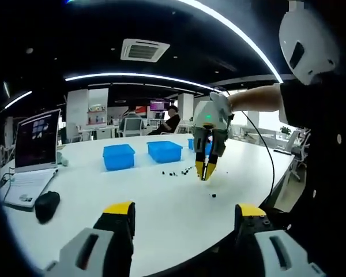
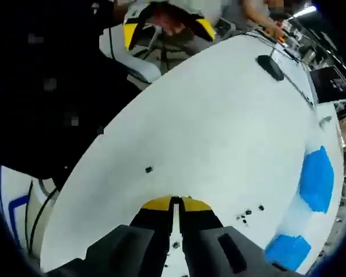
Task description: Pick up the resistors one by one and place each resistor into its matching bin, sorting the parts by color and model until every resistor is separated into the correct bin for its type
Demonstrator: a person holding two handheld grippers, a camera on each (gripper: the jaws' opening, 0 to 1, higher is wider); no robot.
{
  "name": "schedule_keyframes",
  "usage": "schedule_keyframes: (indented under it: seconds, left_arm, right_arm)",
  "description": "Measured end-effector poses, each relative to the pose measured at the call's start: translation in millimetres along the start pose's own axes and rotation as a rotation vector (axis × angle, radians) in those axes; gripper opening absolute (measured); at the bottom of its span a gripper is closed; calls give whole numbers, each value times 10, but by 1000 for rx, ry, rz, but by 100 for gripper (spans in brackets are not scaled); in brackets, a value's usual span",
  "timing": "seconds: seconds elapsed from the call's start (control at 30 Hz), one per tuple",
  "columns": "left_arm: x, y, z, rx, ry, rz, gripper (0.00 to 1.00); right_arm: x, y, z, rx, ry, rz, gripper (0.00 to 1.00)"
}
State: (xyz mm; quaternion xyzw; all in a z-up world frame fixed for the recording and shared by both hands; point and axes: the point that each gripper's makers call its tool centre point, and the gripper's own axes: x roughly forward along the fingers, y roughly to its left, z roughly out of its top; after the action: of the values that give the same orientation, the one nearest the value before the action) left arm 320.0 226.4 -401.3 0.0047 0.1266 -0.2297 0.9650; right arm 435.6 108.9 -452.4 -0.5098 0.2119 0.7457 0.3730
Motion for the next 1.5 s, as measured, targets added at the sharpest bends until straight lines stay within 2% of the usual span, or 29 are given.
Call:
schedule_keyframes:
  seconds: [0.07,0.13,0.2,0.33,0.47,0.57,0.6,0.67,0.73,0.83,0.97,1.13,1.2,1.27,1.33,1.4,1.5]
  left_arm:
    - [10,43,71,-4,-30,19,71]
    - [18,93,137,1,-56,43,71]
    - [19,134,199,-4,-80,58,70]
    - [26,214,314,-9,-120,88,70]
    - [52,280,404,-14,-152,117,70]
    - [82,339,426,-23,-162,142,70]
    - [91,348,431,-23,-162,147,70]
    - [105,354,448,-22,-167,149,70]
    - [122,341,464,-12,-169,144,70]
    - [145,342,484,-3,-167,145,70]
    - [134,338,546,2,-184,148,70]
    - [106,328,544,6,-185,153,70]
    - [95,311,527,13,-183,155,70]
    - [82,297,506,13,-180,160,70]
    - [70,290,492,12,-178,165,70]
    - [60,289,499,8,-182,173,70]
    - [43,287,509,1,-188,178,70]
  right_arm:
    - [-192,-73,80,59,-99,-65,7]
    - [-367,-58,188,120,-200,-109,7]
    - [-526,-63,242,158,-277,-156,7]
    - [-893,-47,297,232,-434,-304,7]
    - [-1266,-85,233,373,-596,-535,7]
    - [-1471,-83,154,431,-660,-688,7]
    - [-1563,-92,150,457,-701,-749,7]
    - [-1664,-57,168,498,-765,-803,7]
    - [-1812,-33,163,511,-817,-923,7]
    - [-1948,61,213,531,-905,-1050,7]
    - [-2011,116,236,571,-945,-1117,7]
    - [-2054,-23,316,565,-978,-1112,7]
    - [-2068,-135,372,553,-998,-1089,7]
    - [-2062,-262,453,544,-1037,-1033,7]
    - [-2087,-412,452,544,-1039,-1031,7]
    - [-2079,-593,499,554,-1063,-987,7]
    - [-2055,-958,548,552,-1051,-983,7]
